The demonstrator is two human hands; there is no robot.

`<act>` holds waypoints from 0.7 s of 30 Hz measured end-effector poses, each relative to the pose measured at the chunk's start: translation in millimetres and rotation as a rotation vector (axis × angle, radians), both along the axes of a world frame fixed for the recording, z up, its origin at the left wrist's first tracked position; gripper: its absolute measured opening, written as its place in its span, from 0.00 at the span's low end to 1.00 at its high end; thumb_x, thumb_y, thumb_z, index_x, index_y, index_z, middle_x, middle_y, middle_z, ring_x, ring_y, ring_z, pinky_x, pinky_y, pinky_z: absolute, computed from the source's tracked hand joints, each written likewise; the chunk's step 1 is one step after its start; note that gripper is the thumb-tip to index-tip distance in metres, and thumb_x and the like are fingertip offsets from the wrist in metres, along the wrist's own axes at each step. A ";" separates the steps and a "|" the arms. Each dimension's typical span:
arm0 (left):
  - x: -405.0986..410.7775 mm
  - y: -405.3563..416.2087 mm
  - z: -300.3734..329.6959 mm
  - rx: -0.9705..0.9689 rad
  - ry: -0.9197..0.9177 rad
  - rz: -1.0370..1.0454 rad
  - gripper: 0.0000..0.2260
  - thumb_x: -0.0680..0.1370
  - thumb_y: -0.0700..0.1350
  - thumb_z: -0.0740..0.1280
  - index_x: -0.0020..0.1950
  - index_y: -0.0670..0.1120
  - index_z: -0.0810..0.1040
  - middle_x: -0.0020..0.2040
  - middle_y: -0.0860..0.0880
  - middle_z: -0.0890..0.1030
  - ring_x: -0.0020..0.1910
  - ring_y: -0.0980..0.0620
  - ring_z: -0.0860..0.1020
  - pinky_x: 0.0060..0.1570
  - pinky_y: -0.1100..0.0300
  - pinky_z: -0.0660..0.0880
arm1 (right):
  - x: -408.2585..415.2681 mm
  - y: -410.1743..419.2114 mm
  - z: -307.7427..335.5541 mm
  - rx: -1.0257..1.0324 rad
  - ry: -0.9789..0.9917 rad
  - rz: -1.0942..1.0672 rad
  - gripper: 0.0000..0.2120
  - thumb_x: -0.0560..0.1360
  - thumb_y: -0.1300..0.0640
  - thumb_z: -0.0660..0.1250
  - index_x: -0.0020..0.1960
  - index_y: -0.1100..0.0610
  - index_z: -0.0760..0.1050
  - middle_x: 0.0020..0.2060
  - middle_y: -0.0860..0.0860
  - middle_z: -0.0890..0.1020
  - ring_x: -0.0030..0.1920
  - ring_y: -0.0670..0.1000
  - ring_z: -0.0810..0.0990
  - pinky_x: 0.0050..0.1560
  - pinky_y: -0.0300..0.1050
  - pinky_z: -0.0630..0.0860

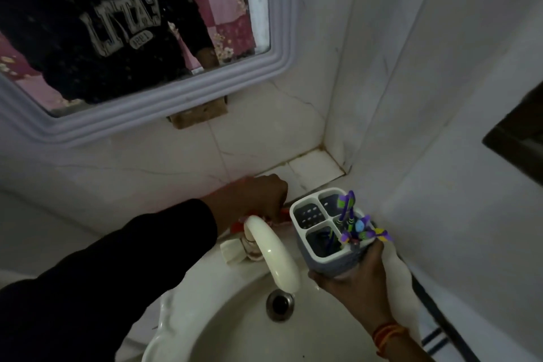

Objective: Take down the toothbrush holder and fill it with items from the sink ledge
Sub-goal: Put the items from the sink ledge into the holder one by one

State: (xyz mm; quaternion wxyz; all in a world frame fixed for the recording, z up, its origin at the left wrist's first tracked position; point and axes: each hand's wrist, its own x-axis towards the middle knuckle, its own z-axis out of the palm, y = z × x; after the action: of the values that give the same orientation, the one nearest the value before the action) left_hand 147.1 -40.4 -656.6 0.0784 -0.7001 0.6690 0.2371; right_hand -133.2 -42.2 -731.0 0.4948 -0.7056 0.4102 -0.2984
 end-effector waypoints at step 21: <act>-84.7 -56.9 130.7 0.067 -0.191 0.035 0.15 0.73 0.46 0.75 0.57 0.42 0.85 0.53 0.47 0.86 0.52 0.49 0.84 0.38 0.68 0.74 | 31.8 -21.8 -20.2 0.062 -0.069 0.264 0.49 0.56 0.56 0.88 0.72 0.55 0.68 0.66 0.49 0.79 0.68 0.47 0.77 0.68 0.42 0.76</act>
State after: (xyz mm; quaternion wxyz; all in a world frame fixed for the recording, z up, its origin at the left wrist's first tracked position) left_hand 62.4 -97.3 -525.9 0.1610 -0.7283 0.6376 0.1927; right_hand -101.4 -64.0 -751.3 0.5653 -0.7271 0.3054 -0.2420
